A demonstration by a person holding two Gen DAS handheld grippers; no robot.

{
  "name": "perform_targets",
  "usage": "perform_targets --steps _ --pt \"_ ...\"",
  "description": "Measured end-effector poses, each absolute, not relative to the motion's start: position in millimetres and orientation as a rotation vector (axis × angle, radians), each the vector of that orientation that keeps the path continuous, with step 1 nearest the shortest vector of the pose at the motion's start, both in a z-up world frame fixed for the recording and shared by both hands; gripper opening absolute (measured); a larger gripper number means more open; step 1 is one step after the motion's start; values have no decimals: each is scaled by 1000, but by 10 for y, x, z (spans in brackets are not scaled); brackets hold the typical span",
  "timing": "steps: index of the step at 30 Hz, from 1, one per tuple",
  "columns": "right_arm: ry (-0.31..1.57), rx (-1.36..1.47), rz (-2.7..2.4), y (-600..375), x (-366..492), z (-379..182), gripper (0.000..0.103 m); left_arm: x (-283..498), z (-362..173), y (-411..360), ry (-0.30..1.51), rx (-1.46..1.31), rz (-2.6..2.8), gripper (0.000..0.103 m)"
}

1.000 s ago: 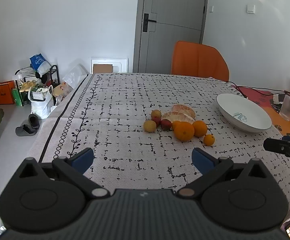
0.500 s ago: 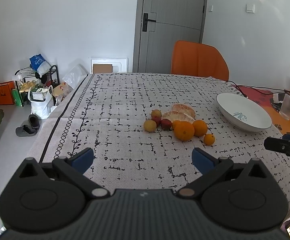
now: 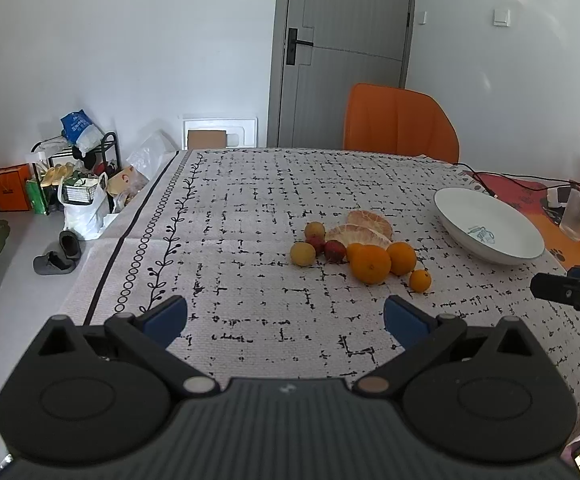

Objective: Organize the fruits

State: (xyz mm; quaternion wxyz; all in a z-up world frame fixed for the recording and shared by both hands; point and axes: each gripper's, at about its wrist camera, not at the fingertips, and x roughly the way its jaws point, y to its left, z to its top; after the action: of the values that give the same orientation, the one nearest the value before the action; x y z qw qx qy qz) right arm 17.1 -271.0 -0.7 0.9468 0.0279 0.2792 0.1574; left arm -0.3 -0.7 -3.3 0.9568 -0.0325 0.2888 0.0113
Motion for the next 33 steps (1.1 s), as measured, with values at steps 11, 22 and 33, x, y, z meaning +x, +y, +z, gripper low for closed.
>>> perform_targets --steps 11,22,33 --pt "568 60 311 -2715 168 -20 103 -15 -29 -22 585 -61 27 103" --pt "574 50 307 -2714 170 -37 103 -18 -28 -7 593 -70 31 103" --pt "587 59 303 -2748 222 -116 103 48 -100 10 607 -90 21 103"
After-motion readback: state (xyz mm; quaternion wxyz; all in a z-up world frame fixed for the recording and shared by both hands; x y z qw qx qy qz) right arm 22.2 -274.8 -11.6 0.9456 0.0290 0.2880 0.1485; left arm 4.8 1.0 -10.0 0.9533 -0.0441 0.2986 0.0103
